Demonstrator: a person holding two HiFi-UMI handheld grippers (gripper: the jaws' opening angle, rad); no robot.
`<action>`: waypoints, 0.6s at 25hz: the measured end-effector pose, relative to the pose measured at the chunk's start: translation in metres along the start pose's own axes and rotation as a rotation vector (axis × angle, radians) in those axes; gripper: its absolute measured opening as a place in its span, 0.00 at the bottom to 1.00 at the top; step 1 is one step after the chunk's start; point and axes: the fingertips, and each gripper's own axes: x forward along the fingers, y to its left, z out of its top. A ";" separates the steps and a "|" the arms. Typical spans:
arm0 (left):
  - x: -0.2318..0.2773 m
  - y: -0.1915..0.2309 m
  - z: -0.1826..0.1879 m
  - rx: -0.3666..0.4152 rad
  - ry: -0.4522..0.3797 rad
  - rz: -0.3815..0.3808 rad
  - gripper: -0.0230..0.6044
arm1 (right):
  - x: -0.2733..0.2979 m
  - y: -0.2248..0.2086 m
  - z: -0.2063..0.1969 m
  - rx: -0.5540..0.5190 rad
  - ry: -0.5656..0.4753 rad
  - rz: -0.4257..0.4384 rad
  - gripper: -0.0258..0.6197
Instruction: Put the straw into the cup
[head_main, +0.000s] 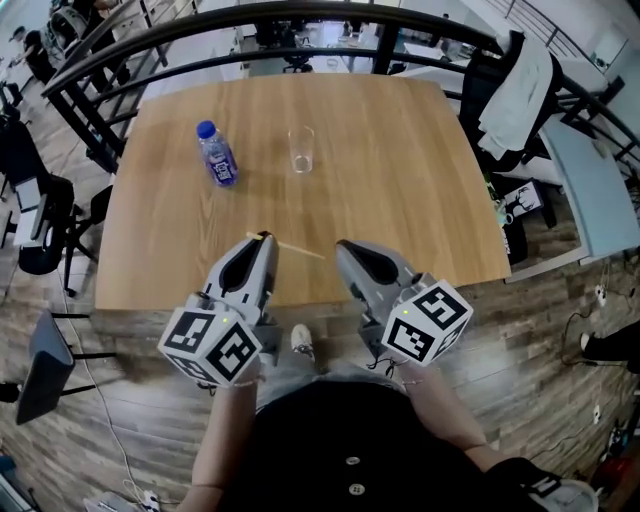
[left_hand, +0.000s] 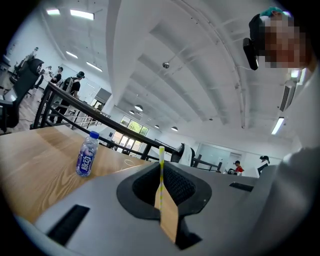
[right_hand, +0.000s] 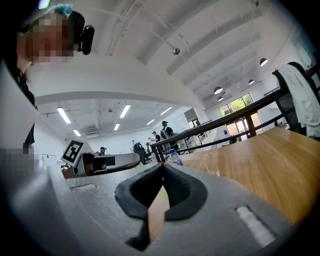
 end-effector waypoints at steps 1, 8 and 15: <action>0.006 0.006 0.004 0.003 0.003 -0.008 0.09 | 0.008 -0.004 0.003 0.000 -0.004 -0.006 0.04; 0.039 0.042 0.024 0.009 0.025 -0.053 0.09 | 0.053 -0.023 0.015 -0.002 -0.027 -0.047 0.04; 0.062 0.057 0.031 0.014 0.047 -0.093 0.09 | 0.075 -0.036 0.022 0.005 -0.026 -0.070 0.04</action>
